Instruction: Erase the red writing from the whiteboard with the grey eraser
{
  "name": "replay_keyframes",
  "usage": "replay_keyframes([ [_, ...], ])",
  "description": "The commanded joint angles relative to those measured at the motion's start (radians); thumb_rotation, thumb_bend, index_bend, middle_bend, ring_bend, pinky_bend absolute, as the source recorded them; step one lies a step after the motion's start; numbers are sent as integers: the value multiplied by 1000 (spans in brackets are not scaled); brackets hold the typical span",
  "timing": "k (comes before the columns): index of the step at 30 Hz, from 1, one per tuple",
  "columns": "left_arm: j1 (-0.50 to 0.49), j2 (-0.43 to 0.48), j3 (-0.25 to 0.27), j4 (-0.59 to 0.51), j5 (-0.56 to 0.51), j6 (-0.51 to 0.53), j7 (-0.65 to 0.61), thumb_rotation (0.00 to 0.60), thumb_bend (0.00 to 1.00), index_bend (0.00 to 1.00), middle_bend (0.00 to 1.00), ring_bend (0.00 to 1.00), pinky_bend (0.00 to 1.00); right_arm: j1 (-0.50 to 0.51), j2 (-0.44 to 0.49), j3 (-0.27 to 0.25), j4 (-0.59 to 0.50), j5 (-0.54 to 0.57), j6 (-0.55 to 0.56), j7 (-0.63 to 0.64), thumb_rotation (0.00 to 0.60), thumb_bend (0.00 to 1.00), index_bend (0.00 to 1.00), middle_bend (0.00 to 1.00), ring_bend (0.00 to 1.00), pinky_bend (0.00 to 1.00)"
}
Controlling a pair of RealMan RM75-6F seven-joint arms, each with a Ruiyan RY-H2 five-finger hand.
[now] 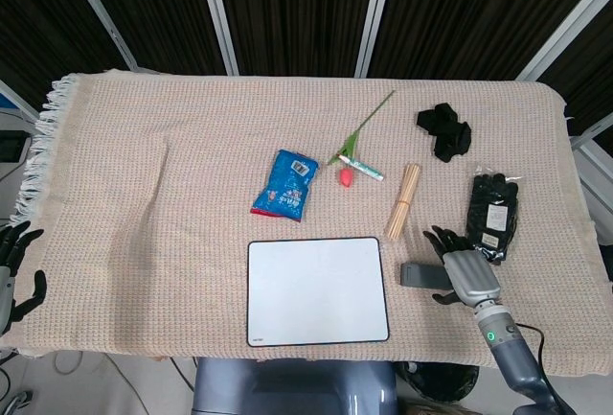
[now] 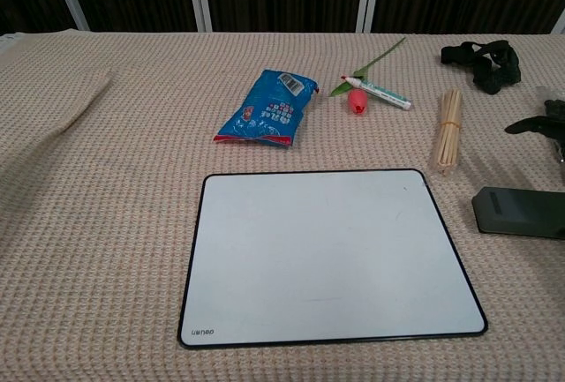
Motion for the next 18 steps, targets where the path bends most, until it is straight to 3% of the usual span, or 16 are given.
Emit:
replay_keyframes([
  [1,0,0,0,0,0,0,0,600,558,161,46,0,75,-45,58,10,-52,-47,95,29,600,59,0,0,30,143],
  [10,0,-1,1,-2,0,-1,3,600,558,161,46,0,75,-163,148,-15,-88,-179,284,156,600,60,0,0,27,143],
  [18,2,0,0,-4,3,5,0,600,558,161,46,0,75,-251,120,-21,13,-271,445,145,600,61,0,0,19,143],
])
